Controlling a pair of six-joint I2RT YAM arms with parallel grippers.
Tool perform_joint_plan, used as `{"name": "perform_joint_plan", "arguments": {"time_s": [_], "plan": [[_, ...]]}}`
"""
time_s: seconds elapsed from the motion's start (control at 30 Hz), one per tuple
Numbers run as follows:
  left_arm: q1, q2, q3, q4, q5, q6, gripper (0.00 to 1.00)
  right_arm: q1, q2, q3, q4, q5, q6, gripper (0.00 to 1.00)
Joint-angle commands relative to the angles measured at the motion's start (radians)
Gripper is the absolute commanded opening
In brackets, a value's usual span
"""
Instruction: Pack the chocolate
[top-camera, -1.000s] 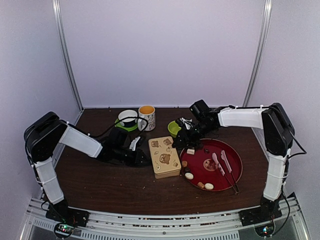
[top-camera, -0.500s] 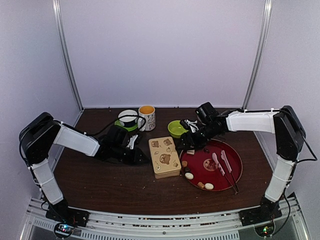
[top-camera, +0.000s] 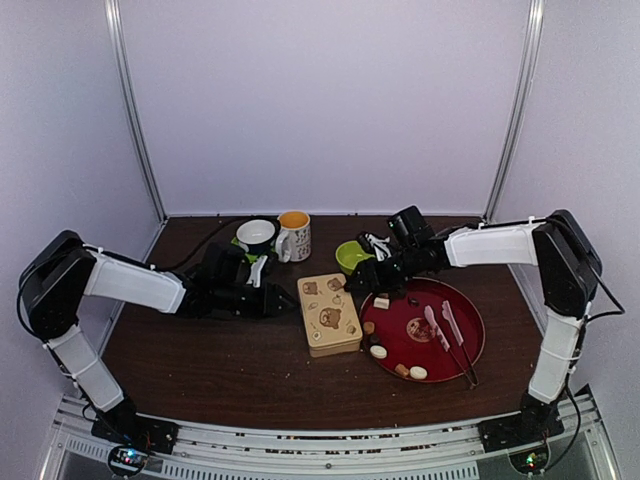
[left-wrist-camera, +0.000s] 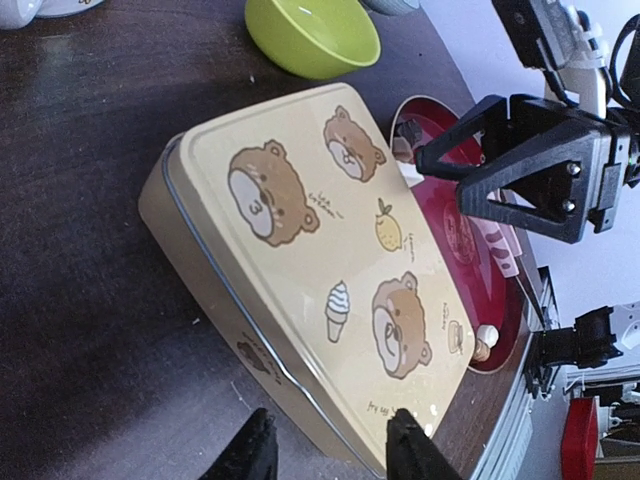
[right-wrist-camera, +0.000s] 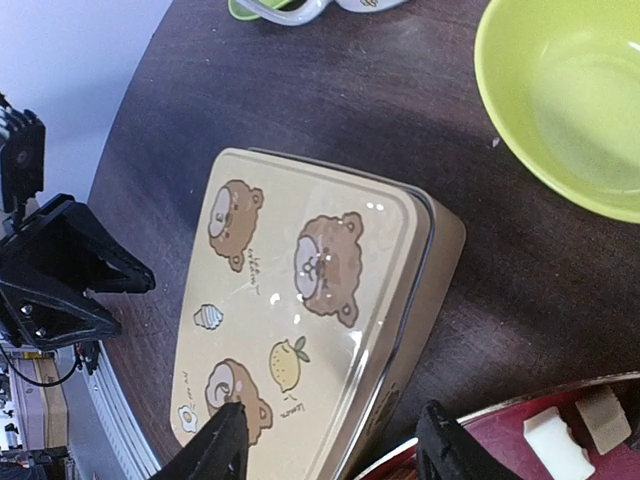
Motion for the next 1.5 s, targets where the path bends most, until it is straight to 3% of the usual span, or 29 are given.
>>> {"name": "perform_joint_plan", "arguments": {"time_s": [0.0,0.43,0.53,0.93,1.17,1.47], "plan": [[-0.002,0.051,0.035,0.064,0.028,-0.021,0.38,0.009,0.046,0.018,0.04,0.016,0.022,0.56],[0.02,0.148,0.119,0.013,0.092,-0.001,0.29,0.051,0.115,0.022,0.087,-0.084,0.067,0.43],[0.031,0.144,0.114,-0.009,0.083,0.01,0.28,0.074,0.088,-0.019,0.126,-0.104,0.1,0.38],[0.087,0.061,0.071,-0.151,0.057,0.094,0.25,0.203,-0.065,-0.192,0.272,-0.059,0.251,0.36],[0.092,0.081,0.108,-0.2,0.005,0.134,0.25,0.184,-0.006,-0.112,0.172,0.023,0.199,0.33],[0.093,0.1,0.134,-0.22,-0.006,0.156,0.25,0.139,0.058,-0.073,0.165,0.006,0.187,0.31]]}}
